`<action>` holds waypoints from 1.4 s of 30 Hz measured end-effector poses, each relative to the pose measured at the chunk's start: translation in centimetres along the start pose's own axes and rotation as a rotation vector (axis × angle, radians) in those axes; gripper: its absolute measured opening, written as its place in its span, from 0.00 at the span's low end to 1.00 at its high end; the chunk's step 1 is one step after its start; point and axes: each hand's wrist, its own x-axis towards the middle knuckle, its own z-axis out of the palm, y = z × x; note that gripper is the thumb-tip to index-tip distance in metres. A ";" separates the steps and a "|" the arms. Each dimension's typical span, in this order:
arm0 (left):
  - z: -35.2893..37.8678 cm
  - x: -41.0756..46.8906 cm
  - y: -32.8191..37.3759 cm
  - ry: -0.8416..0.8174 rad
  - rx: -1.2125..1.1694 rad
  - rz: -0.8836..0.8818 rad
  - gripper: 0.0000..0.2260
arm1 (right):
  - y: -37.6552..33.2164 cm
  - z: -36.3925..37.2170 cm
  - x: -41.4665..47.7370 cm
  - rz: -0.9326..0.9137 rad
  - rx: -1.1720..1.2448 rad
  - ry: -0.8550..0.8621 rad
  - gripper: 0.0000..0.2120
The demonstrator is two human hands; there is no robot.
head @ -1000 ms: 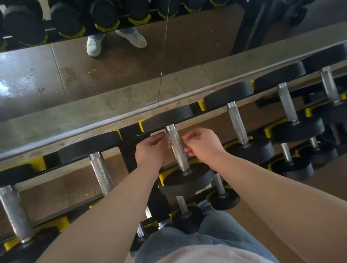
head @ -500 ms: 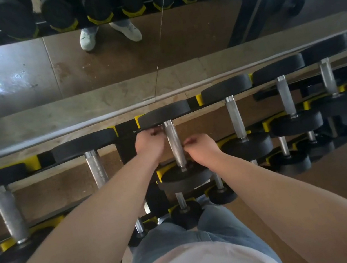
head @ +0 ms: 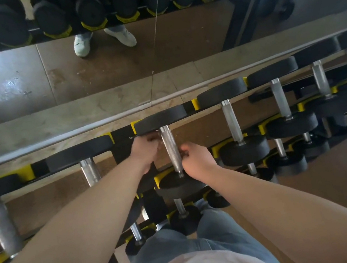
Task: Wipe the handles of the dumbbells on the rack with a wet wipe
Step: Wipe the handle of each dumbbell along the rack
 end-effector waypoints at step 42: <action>0.2 -3.9 -0.5 0.141 0.005 0.018 0.09 | 0.5 0.5 0.0 -0.017 -0.018 0.027 0.11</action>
